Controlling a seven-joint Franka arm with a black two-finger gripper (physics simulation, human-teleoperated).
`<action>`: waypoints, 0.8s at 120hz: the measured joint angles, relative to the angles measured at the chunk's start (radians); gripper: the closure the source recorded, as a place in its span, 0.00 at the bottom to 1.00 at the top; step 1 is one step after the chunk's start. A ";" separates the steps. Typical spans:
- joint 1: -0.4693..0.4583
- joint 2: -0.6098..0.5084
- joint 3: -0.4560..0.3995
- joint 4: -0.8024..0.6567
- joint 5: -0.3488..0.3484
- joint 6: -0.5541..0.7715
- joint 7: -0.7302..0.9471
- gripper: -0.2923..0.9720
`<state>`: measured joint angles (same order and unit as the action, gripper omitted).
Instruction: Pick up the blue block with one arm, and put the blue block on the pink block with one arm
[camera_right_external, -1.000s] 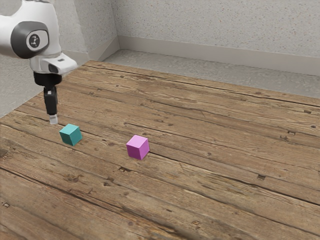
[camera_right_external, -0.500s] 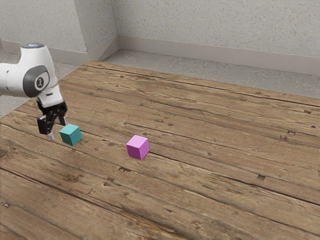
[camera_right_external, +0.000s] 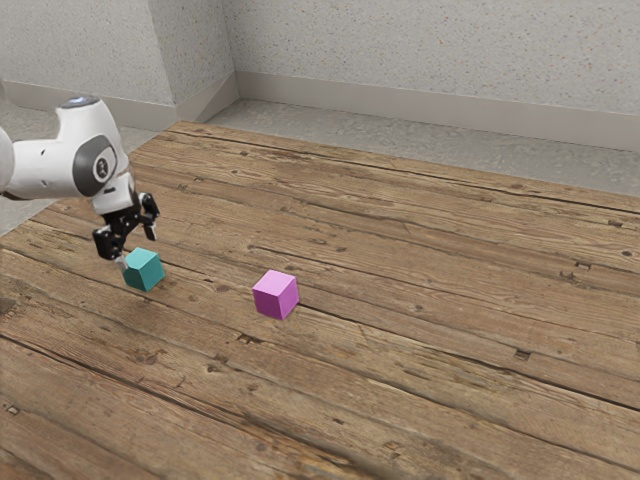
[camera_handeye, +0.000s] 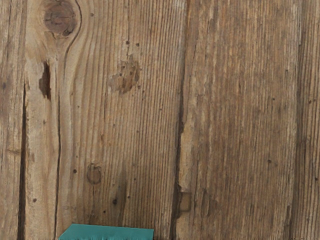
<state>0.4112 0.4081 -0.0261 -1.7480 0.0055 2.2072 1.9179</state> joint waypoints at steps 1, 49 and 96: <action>0.000 0.004 0.000 0.003 0.000 0.000 0.003 0.23; 0.035 0.152 0.000 0.143 -0.057 0.008 0.094 0.23; 0.065 0.232 0.001 0.214 -0.062 0.008 0.128 0.23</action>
<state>0.4758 0.6399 -0.0254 -1.5340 -0.0568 2.2150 2.0460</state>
